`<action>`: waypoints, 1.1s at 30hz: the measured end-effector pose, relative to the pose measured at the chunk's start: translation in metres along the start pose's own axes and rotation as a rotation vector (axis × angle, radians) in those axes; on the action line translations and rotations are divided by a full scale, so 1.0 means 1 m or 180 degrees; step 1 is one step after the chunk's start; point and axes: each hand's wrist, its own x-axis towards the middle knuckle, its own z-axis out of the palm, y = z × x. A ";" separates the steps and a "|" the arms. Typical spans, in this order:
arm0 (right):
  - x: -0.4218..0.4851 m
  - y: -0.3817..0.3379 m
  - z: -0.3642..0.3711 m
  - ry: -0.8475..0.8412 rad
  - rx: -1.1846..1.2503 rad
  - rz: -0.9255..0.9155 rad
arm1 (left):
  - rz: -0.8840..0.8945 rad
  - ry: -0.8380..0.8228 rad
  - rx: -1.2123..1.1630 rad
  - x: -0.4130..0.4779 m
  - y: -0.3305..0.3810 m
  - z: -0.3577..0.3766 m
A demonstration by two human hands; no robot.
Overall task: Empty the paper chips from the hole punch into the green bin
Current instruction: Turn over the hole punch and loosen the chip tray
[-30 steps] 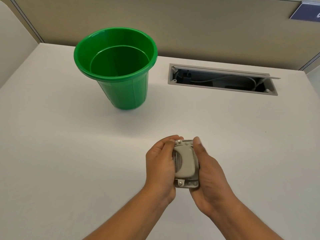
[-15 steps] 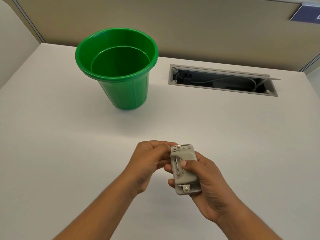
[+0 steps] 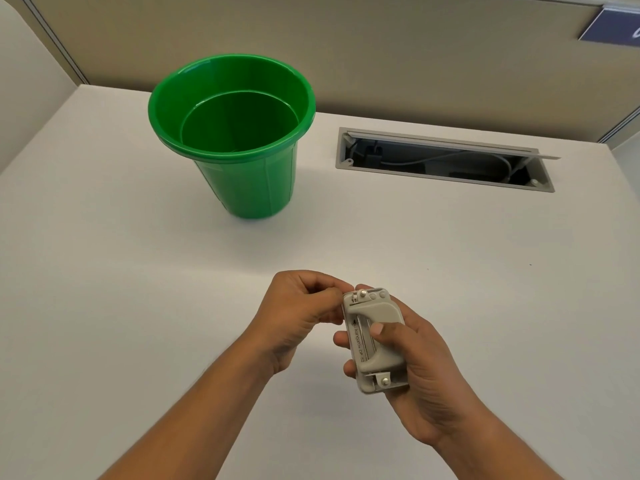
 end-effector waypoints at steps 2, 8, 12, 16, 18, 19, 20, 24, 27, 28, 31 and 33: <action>0.000 0.001 -0.001 -0.0026 0.0087 0.0000 | 0.0017 -0.0043 -0.0160 0.001 0.000 0.000; 0.001 -0.001 -0.001 -0.0049 0.0198 -0.0101 | -0.0120 -0.0145 -0.0685 0.002 0.000 0.005; 0.004 -0.003 -0.001 0.0056 0.0189 -0.0076 | 0.0155 0.0133 -0.0099 -0.003 -0.002 0.013; 0.005 -0.008 0.001 0.0175 0.0171 -0.0091 | 0.1130 0.0087 0.0598 -0.022 -0.011 0.014; 0.007 -0.008 0.001 0.0261 0.0251 -0.0095 | 0.1415 -0.0342 0.1144 -0.029 -0.014 0.011; 0.007 -0.008 0.003 0.0316 0.0309 -0.0065 | 0.1422 -0.0538 0.1380 -0.032 -0.014 0.011; 0.007 -0.009 0.004 0.0358 0.0399 -0.0005 | 0.1401 -0.0668 0.1550 -0.034 -0.013 0.013; 0.008 -0.009 0.008 0.0447 0.0852 0.0362 | 0.1331 -0.0718 0.1862 -0.032 -0.010 0.020; 0.007 -0.010 0.008 0.0539 0.0833 0.0403 | 0.1335 -0.0775 0.2014 -0.029 -0.008 0.019; 0.006 -0.010 0.008 0.0574 0.0762 0.0403 | 0.1336 -0.0811 0.2032 -0.029 -0.008 0.019; 0.006 -0.010 0.006 0.0639 0.0603 0.0392 | 0.1353 -0.0854 0.1956 -0.028 -0.007 0.021; 0.007 -0.009 0.004 0.0652 0.0552 0.0355 | 0.1421 -0.0826 0.1925 -0.028 -0.008 0.021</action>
